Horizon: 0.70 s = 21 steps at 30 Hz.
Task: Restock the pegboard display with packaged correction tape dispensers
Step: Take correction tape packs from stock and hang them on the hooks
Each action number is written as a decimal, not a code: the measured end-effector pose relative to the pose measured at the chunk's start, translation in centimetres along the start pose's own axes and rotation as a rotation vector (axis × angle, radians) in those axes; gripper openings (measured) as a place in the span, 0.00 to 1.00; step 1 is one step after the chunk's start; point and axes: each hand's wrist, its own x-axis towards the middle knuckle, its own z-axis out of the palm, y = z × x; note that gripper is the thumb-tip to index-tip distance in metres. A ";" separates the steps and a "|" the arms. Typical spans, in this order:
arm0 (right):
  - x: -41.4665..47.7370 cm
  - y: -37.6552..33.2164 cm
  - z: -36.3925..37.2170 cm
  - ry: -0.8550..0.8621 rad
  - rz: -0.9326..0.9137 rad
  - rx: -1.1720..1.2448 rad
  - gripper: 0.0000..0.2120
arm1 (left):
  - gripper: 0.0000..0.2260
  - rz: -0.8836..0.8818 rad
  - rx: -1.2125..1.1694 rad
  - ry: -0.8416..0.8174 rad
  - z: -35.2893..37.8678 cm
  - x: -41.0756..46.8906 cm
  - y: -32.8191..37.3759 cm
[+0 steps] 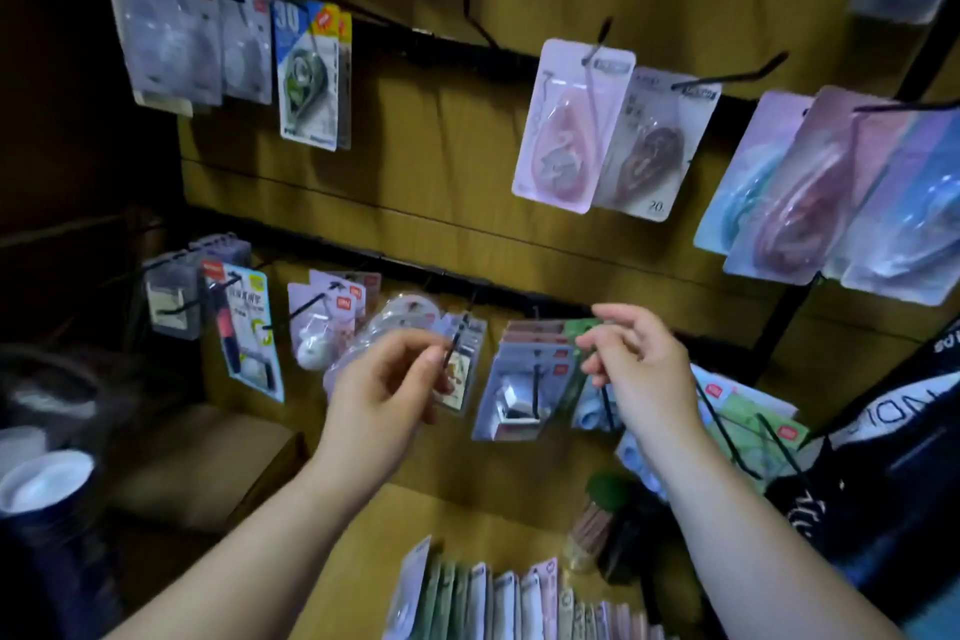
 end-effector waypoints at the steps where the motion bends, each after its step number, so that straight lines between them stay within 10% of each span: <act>1: -1.4 1.3 0.4 -0.035 0.033 -0.005 0.11 | 0.12 -0.044 -0.004 0.024 -0.2 -1.8 -1.2; 21: -11.5 29.1 10.0 -0.452 0.762 -0.384 0.13 | 0.16 -0.959 0.407 -0.191 2.5 -10.4 -28.1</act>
